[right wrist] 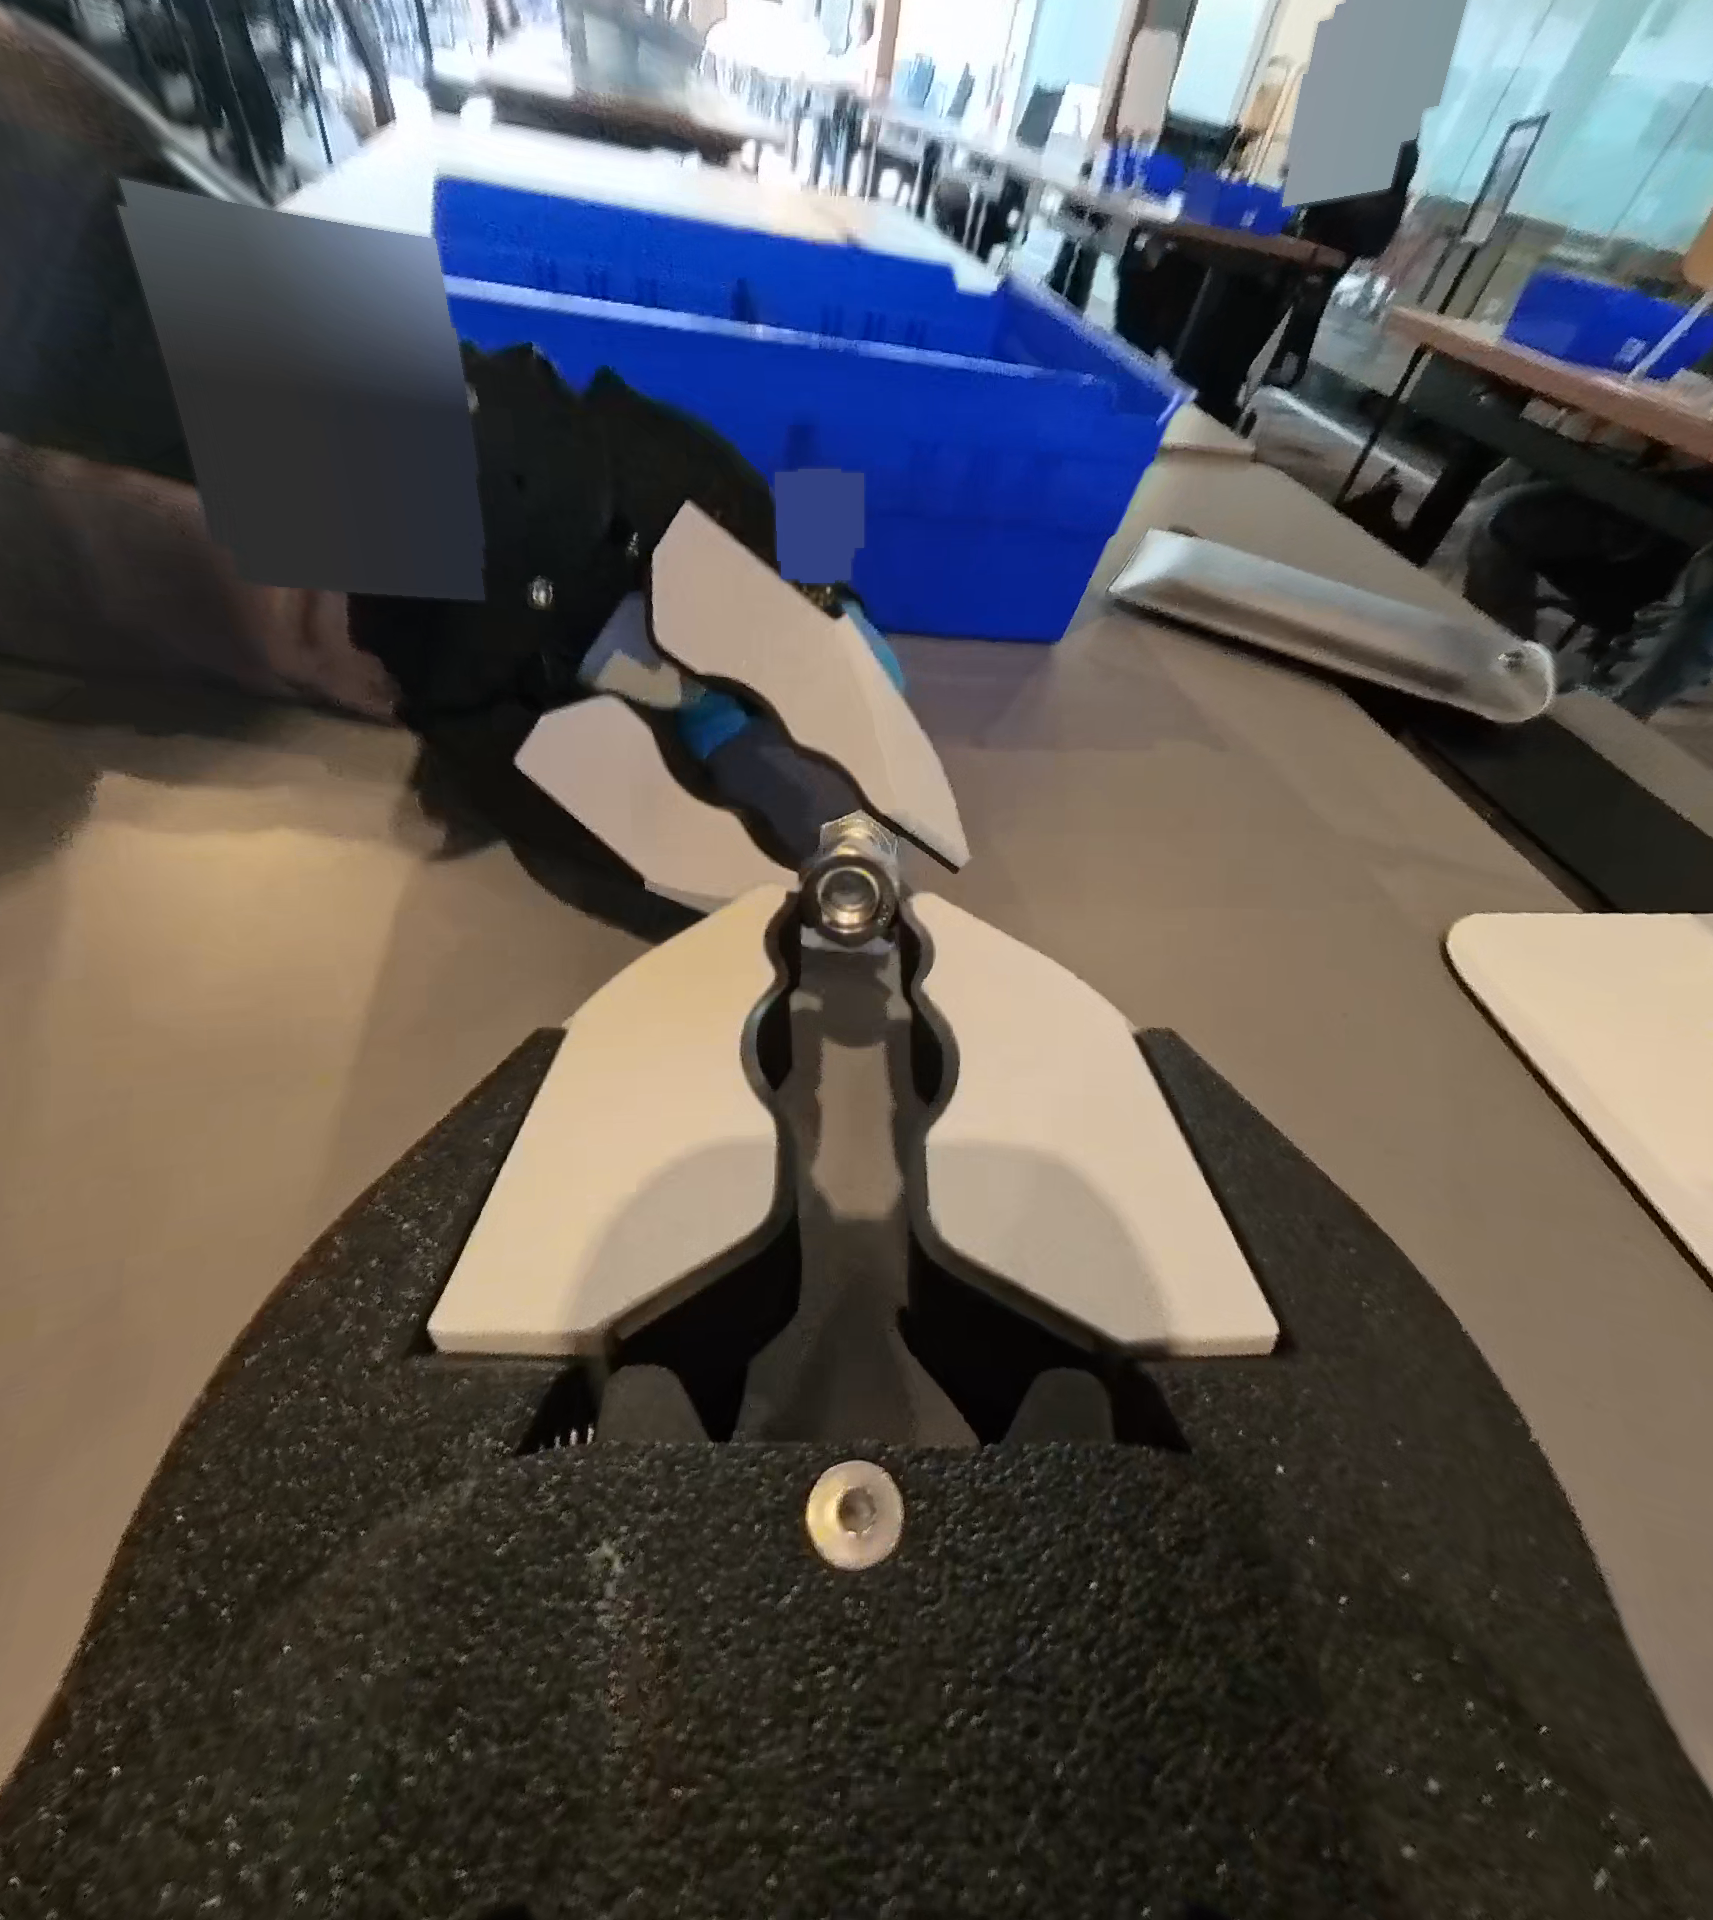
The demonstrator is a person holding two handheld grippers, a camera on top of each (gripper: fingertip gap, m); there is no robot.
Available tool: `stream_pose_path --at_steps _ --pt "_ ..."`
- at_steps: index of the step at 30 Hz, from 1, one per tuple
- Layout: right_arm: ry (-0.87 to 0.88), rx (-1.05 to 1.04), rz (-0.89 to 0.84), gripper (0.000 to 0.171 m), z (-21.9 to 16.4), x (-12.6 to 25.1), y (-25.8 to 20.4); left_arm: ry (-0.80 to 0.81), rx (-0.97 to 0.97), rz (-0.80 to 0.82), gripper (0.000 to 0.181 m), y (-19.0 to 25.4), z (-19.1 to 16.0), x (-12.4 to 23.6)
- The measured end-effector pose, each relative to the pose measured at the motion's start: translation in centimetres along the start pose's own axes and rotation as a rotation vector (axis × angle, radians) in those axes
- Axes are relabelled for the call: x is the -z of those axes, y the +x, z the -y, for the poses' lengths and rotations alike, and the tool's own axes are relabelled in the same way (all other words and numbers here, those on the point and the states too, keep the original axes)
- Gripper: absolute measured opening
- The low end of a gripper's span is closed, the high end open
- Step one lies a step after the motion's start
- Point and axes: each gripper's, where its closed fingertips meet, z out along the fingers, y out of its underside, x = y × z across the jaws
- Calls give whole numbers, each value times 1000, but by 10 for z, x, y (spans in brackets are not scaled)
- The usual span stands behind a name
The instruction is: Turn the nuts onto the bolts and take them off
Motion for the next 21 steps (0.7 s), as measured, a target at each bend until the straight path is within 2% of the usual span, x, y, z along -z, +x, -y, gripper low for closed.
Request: stream_pose_path --at_steps 4,8,14,21 --pt "58 -145 45 17 19 9 1 -12 117 70 18 -9 16 1" --pt "5 -178 12 17 24 18 2 15 306 4 18 -4 26 1" --pt "-249 -82 -50 17 -1 20 -1 -63 136 -12 18 11 15 -5" --pt "-269 -144 20 17 -6 23 -8 -30 62 -27 18 16 17 -5"
